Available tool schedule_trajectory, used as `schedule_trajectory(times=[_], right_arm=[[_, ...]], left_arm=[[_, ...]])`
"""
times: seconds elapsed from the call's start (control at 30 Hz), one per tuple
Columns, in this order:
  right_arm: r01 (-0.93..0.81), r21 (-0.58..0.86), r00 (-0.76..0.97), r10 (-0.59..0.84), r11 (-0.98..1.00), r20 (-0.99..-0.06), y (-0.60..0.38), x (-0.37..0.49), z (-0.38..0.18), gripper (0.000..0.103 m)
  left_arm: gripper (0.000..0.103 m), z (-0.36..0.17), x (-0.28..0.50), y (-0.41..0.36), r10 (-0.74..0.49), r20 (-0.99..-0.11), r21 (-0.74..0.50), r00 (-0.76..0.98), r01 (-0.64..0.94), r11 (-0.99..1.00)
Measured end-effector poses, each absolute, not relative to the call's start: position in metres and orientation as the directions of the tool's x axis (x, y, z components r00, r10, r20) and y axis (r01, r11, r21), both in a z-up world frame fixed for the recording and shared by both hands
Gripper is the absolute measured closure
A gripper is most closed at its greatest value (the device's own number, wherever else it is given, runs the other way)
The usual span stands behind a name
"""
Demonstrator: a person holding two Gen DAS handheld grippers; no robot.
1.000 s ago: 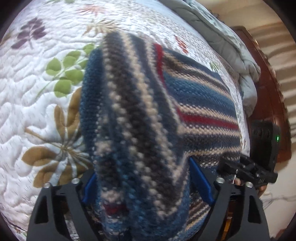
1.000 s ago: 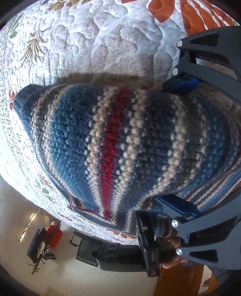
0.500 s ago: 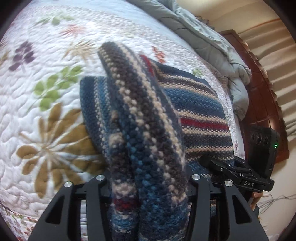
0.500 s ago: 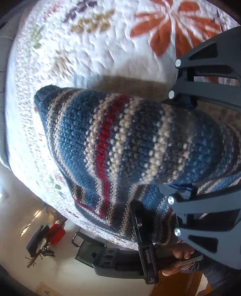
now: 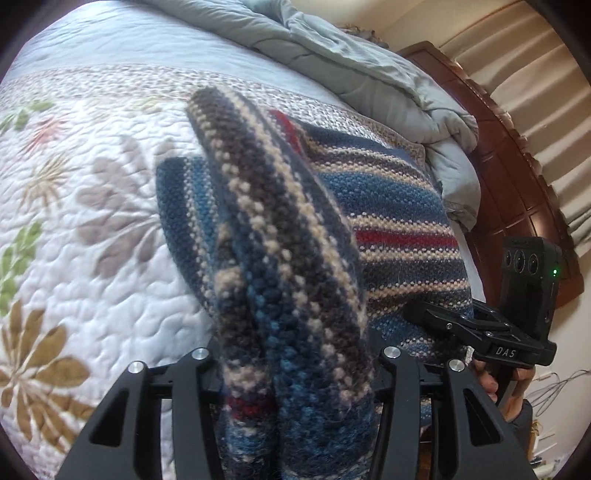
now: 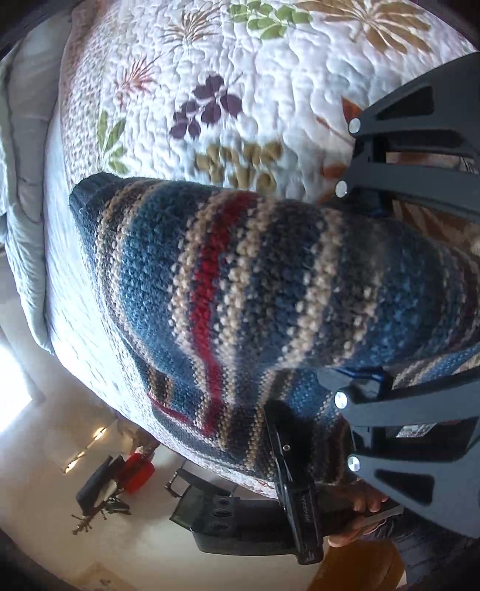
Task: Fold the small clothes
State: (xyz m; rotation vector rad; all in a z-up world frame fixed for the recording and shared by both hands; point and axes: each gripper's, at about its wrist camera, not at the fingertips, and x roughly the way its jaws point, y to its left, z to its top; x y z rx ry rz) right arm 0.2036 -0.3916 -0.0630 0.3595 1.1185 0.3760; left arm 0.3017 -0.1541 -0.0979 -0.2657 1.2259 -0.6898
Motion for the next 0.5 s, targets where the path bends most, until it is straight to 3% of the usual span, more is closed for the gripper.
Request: schedule_trajectory(times=[0.3, 0.5], right_arm=[[-0.049, 0.489, 0.346, 0.474, 0.871, -0.81, -0.415, 0.213, -0.114, 0.045], [-0.044, 0.53, 0.366, 0.507, 0.847, -0.78, -0.423, 0.206, -0.125, 0.033]], left_arm=[[0.051, -0.147, 0.314, -0.17, -0.578, -0.807, -0.519, 0.119, 0.322, 0.792], [0.044, -0.143, 0.307, -0.172, -0.557, -0.818, -0.487, 0.142, 0.342, 0.803]])
